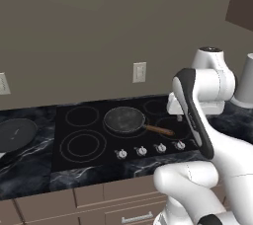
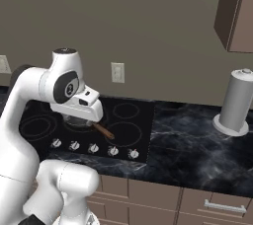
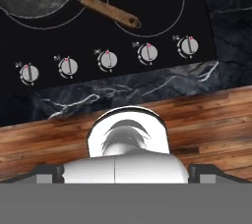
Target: Place both pans onto different burners. Then place the broccoli and the steak on different pans.
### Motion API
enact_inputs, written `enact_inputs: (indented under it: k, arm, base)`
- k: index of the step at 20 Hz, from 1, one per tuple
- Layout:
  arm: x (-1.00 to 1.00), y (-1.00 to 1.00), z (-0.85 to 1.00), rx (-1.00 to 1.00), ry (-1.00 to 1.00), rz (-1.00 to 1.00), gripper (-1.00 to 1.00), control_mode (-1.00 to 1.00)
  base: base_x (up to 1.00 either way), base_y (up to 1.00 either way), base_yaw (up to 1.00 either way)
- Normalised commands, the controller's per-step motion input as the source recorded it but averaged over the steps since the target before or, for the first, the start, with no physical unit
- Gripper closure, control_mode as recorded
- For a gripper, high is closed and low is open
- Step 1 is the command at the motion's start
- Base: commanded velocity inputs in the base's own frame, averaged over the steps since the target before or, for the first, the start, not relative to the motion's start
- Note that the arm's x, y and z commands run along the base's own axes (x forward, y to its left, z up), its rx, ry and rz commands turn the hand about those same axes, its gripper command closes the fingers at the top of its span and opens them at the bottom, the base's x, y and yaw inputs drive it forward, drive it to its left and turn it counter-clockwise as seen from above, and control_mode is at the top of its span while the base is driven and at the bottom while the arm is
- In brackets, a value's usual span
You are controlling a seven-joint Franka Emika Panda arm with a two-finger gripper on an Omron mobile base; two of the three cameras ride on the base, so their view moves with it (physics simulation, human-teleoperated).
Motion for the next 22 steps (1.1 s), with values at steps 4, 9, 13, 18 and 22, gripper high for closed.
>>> enact_inputs:
  k: [4, 9, 13, 18, 22]
  arm:
    - [-0.01, 0.00, 0.01, 0.00, 0.02, 0.00, -1.00, -1.00]
    - [0.00, 0.00, 0.00, 0.00, 0.01, 0.00, -1.00, 1.00]
    - [0.00, 0.00, 0.00, 0.00, 0.00, 0.00, -1.00, 1.00]
    - [0.00, 0.00, 0.00, 0.00, 0.00, 0.00, -1.00, 1.00]
    - [0.00, 0.00, 0.00, 0.00, 0.00, 0.00, -1.00, 1.00]
  base:
    - [0.00, 0.00, 0.00]
    - [-0.02, 0.00, 0.00]
    - [-0.10, 0.40, 0.00]
    - [-0.06, 0.84, 0.00]
    - [-0.04, 0.84, 0.00]
